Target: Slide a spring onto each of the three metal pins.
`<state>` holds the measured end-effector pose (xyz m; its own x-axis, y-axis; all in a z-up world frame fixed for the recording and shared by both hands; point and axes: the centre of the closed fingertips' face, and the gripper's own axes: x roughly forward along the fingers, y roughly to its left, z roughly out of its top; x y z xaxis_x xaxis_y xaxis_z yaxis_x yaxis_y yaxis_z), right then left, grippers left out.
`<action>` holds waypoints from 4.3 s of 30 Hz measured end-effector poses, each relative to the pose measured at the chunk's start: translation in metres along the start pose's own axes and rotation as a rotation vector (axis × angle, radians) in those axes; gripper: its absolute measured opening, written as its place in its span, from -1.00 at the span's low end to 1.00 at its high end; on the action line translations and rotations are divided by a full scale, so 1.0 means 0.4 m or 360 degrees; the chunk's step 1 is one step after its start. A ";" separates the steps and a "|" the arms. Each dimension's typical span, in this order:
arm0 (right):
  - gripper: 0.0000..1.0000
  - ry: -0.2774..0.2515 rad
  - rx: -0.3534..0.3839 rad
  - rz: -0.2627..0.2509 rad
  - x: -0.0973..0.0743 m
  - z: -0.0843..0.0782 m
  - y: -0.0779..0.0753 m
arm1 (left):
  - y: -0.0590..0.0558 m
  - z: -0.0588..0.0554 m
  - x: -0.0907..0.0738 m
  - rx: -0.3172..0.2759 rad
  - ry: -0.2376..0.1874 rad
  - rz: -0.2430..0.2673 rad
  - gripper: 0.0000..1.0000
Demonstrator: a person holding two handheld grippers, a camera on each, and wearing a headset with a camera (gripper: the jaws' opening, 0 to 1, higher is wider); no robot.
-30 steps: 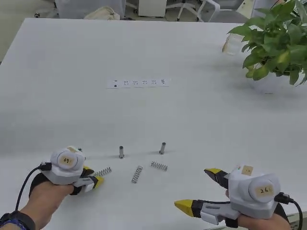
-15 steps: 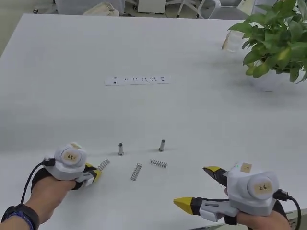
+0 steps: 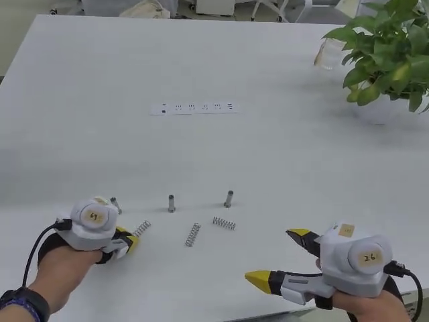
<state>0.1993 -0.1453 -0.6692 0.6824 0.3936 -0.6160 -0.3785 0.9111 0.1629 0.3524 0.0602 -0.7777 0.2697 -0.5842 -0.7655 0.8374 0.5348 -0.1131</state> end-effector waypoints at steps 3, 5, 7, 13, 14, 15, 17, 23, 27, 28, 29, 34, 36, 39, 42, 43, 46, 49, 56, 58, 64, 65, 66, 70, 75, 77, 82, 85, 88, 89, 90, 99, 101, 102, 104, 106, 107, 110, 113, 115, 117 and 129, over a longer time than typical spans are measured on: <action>0.52 0.0004 0.0001 0.0010 0.003 -0.002 0.005 | 0.000 -0.010 -0.018 0.0026 0.0004 0.0007 -0.96; 0.52 0.0006 -0.0003 0.0018 0.008 -0.002 0.009 | -0.002 -0.014 -0.033 0.0033 0.0001 0.0010 -0.96; 0.52 0.0007 -0.0006 0.0030 0.013 -0.001 0.014 | -0.002 -0.019 -0.047 0.0041 -0.0005 0.0015 -0.96; 0.50 0.0013 -0.0030 0.0072 0.033 0.004 0.032 | -0.019 -0.021 -0.089 0.0092 -0.0025 0.0010 -0.96; 0.50 0.0015 -0.0036 0.0082 0.037 0.004 0.035 | -0.020 -0.021 -0.092 0.0094 -0.0028 0.0010 -0.96; 0.49 0.0015 -0.0039 0.0091 0.040 0.005 0.038 | -0.024 -0.020 -0.102 0.0102 -0.0037 0.0006 -0.96; 0.48 0.0019 -0.0050 0.0114 0.048 0.007 0.046 | -0.029 -0.018 -0.116 0.0116 -0.0050 0.0010 -0.96; 0.40 0.0008 -0.0064 0.0184 0.071 0.016 0.070 | -0.054 -0.008 -0.155 0.0176 -0.0084 0.0004 -0.96; 0.35 0.0021 -0.0095 0.0240 0.089 0.018 0.089 | -0.081 -0.001 -0.173 0.0236 -0.0097 -0.0018 -0.96; 0.33 0.0018 -0.0098 0.0259 0.092 0.020 0.095 | -0.089 -0.001 -0.176 0.0249 -0.0098 -0.0027 -0.96; 0.30 0.0016 -0.0108 0.0279 0.097 0.023 0.101 | -0.096 0.001 -0.180 0.0258 -0.0103 -0.0036 -0.96; 0.27 0.0045 -0.0160 0.0347 0.117 0.028 0.135 | -0.134 0.011 -0.195 0.0325 -0.0116 -0.0068 -0.96; 0.26 0.0049 -0.0174 0.0367 0.122 0.030 0.146 | -0.147 0.017 -0.199 0.0351 -0.0125 -0.0080 -0.96; 0.22 0.0046 -0.0188 0.0406 0.131 0.036 0.163 | -0.172 0.029 -0.204 0.0398 -0.0132 -0.0106 -0.96; 0.21 0.0049 -0.0201 0.0431 0.138 0.039 0.175 | -0.194 0.043 -0.208 0.0433 -0.0145 -0.0132 -0.96; 0.19 0.0047 -0.0206 0.0440 0.140 0.040 0.179 | -0.204 0.049 -0.209 0.0447 -0.0147 -0.0143 -0.96; 0.16 0.0033 -0.0201 0.0465 0.143 0.044 0.189 | -0.232 0.059 -0.209 0.0499 -0.0152 -0.0180 -0.96; 0.14 0.0030 -0.0207 0.0475 0.144 0.043 0.196 | -0.263 0.069 -0.209 0.0560 -0.0155 -0.0219 -0.96; 0.07 0.0022 -0.0193 0.0492 0.144 0.038 0.208 | -0.325 0.087 -0.209 0.0661 -0.0168 -0.0303 -0.96; 0.06 0.0013 -0.0185 0.0499 0.143 0.039 0.213 | -0.343 0.090 -0.207 0.0689 -0.0170 -0.0326 -0.96; -0.02 0.0002 -0.0186 0.0528 0.143 0.040 0.227 | -0.390 0.096 -0.201 0.0765 -0.0169 -0.0389 -0.96; -0.04 0.0000 -0.0185 0.0533 0.143 0.040 0.228 | -0.394 0.096 -0.200 0.0774 -0.0168 -0.0394 -0.96; -0.06 -0.0003 -0.0184 0.0539 0.143 0.041 0.229 | -0.398 0.097 -0.200 0.0783 -0.0167 -0.0399 -0.96; -0.18 -0.0031 -0.0168 0.0565 0.140 0.050 0.238 | -0.412 0.101 -0.199 0.0817 -0.0167 -0.0424 -0.96; -0.23 -0.0026 -0.0163 0.0592 0.141 0.045 0.244 | -0.424 0.103 -0.201 0.0857 -0.0164 -0.0442 -0.96; -0.27 -0.0027 -0.0161 0.0601 0.140 0.045 0.248 | -0.429 0.103 -0.201 0.0875 -0.0162 -0.0451 -0.96; -0.52 -0.0056 -0.0136 0.0658 0.135 0.048 0.265 | -0.433 0.099 -0.198 0.0884 -0.0152 -0.0462 -0.96; -0.61 -0.0044 -0.0149 0.0683 0.133 0.041 0.276 | -0.437 0.099 -0.199 0.0896 -0.0151 -0.0473 -0.96; -0.64 -0.0046 -0.0143 0.0691 0.133 0.040 0.279 | -0.436 0.098 -0.199 0.0904 -0.0148 -0.0473 -0.95; -0.65 -0.0048 -0.0138 0.0690 0.132 0.041 0.278 | -0.435 0.098 -0.199 0.0903 -0.0146 -0.0474 -0.95; -0.68 -0.0052 -0.0135 0.0690 0.131 0.042 0.276 | -0.435 0.097 -0.199 0.0906 -0.0145 -0.0476 -0.95; -0.74 -0.0064 -0.0124 0.0710 0.121 0.052 0.267 | -0.434 0.100 -0.191 0.0930 -0.0143 -0.0483 -0.95; -0.75 -0.0070 -0.0123 0.0714 0.118 0.056 0.266 | -0.434 0.101 -0.189 0.0947 -0.0141 -0.0482 -0.95; -0.78 -0.0073 -0.0120 0.0714 0.115 0.058 0.264 | -0.435 0.100 -0.189 0.0952 -0.0140 -0.0484 -0.95; -0.78 -0.0071 -0.0114 0.0723 0.111 0.060 0.265 | -0.436 0.101 -0.187 0.0966 -0.0146 -0.0485 -0.95; -0.79 -0.0065 -0.0115 0.0728 0.111 0.060 0.262 | -0.437 0.102 -0.186 0.0975 -0.0149 -0.0487 -0.95; -0.79 -0.0064 -0.0117 0.0730 0.111 0.060 0.262 | -0.437 0.103 -0.184 0.0991 -0.0151 -0.0485 -0.95; -0.80 -0.0055 -0.0121 0.0749 0.109 0.064 0.267 | -0.437 0.100 -0.179 0.1023 -0.0146 -0.0487 -0.95; -0.80 -0.0020 -0.0162 0.0765 0.117 0.064 0.273 | -0.434 0.097 -0.173 0.1026 -0.0144 -0.0488 -0.95; -0.81 -0.0009 -0.0178 0.0783 0.119 0.068 0.279 | -0.432 0.096 -0.172 0.1020 -0.0140 -0.0490 -0.95; -0.81 -0.0013 -0.0190 0.0785 0.120 0.073 0.281 | -0.429 0.097 -0.171 0.1020 -0.0141 -0.0485 -0.95; -0.83 0.0008 -0.0291 0.0753 0.122 0.115 0.281 | -0.422 0.131 -0.155 0.0940 -0.0200 -0.0461 -0.95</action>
<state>0.2187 -0.0180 -0.6456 0.4069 0.7572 -0.5110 -0.7490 0.5967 0.2878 0.2194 -0.0259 -0.6781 0.0183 -0.7395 -0.6729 0.9943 -0.0575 0.0902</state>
